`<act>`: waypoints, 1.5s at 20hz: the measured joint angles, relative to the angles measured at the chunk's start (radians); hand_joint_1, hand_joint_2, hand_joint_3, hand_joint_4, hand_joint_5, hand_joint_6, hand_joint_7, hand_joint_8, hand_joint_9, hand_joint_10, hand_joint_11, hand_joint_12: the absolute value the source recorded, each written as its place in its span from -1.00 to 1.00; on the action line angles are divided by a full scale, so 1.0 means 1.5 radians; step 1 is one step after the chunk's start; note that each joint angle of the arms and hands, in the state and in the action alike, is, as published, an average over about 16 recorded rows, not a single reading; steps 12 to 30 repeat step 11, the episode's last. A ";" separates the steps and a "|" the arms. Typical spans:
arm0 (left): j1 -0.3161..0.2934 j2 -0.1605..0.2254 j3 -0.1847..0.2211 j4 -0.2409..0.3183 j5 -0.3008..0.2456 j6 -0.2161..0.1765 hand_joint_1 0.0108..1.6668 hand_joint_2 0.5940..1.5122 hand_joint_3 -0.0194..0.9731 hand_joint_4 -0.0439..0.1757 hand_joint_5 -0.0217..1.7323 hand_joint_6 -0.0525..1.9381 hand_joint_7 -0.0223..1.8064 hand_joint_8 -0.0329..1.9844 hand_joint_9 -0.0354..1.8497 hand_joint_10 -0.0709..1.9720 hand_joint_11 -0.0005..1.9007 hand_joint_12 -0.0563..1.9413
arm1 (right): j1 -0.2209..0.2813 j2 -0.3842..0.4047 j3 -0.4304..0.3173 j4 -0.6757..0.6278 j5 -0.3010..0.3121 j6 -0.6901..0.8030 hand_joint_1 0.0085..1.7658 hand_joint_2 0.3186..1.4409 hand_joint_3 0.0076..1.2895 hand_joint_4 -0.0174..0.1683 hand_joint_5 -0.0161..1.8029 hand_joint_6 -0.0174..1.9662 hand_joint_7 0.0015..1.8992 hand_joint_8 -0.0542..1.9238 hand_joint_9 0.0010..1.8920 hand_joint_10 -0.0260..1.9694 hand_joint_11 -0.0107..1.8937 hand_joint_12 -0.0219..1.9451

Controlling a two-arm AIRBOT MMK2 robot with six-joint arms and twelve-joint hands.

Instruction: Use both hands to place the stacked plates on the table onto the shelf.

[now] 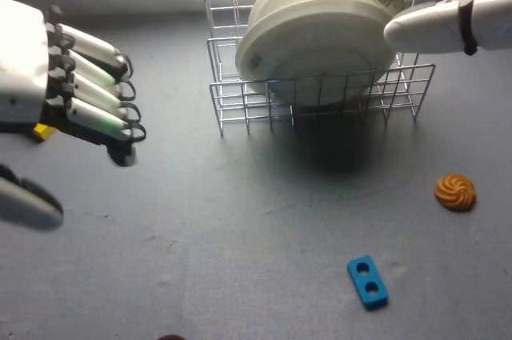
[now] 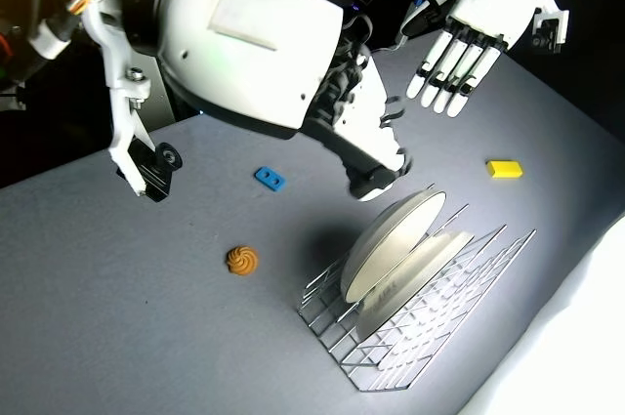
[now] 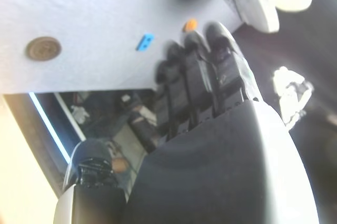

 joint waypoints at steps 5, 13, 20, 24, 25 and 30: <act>-0.010 0.005 -0.033 0.009 0.003 -0.003 -0.66 0.49 -0.94 -0.13 0.24 0.45 0.33 0.42 0.32 0.42 0.19 0.66 | -0.007 0.020 -0.008 0.017 -0.007 -0.025 -0.46 0.53 -1.00 -0.76 0.29 0.34 0.33 0.39 0.34 0.46 0.25 0.84; -0.012 0.007 -0.052 0.015 -0.001 -0.005 -0.47 0.59 -0.95 0.14 0.71 0.97 0.79 0.92 0.80 0.93 0.75 0.97 | -0.012 0.028 -0.009 0.021 -0.011 -0.040 -0.52 0.70 -1.00 -0.73 0.51 0.94 0.57 0.96 0.61 0.95 0.70 0.97; -0.012 0.007 -0.052 0.015 -0.001 -0.005 -0.47 0.59 -0.95 0.14 0.71 0.97 0.79 0.92 0.80 0.93 0.75 0.97 | -0.012 0.028 -0.009 0.021 -0.011 -0.040 -0.52 0.70 -1.00 -0.73 0.51 0.94 0.57 0.96 0.61 0.95 0.70 0.97; -0.012 0.007 -0.052 0.015 -0.001 -0.005 -0.47 0.59 -0.95 0.14 0.71 0.97 0.79 0.92 0.80 0.93 0.75 0.97 | -0.012 0.028 -0.009 0.021 -0.011 -0.040 -0.52 0.70 -1.00 -0.73 0.51 0.94 0.57 0.96 0.61 0.95 0.70 0.97; -0.012 0.007 -0.052 0.015 -0.001 -0.005 -0.47 0.59 -0.95 0.14 0.71 0.97 0.79 0.92 0.80 0.93 0.75 0.97 | -0.012 0.028 -0.009 0.021 -0.011 -0.040 -0.52 0.70 -1.00 -0.73 0.51 0.94 0.57 0.96 0.61 0.95 0.70 0.97; -0.012 0.007 -0.052 0.015 -0.001 -0.005 -0.47 0.59 -0.95 0.14 0.71 0.97 0.79 0.92 0.80 0.93 0.75 0.97 | -0.012 0.028 -0.009 0.021 -0.011 -0.040 -0.52 0.70 -1.00 -0.73 0.51 0.94 0.57 0.96 0.61 0.95 0.70 0.97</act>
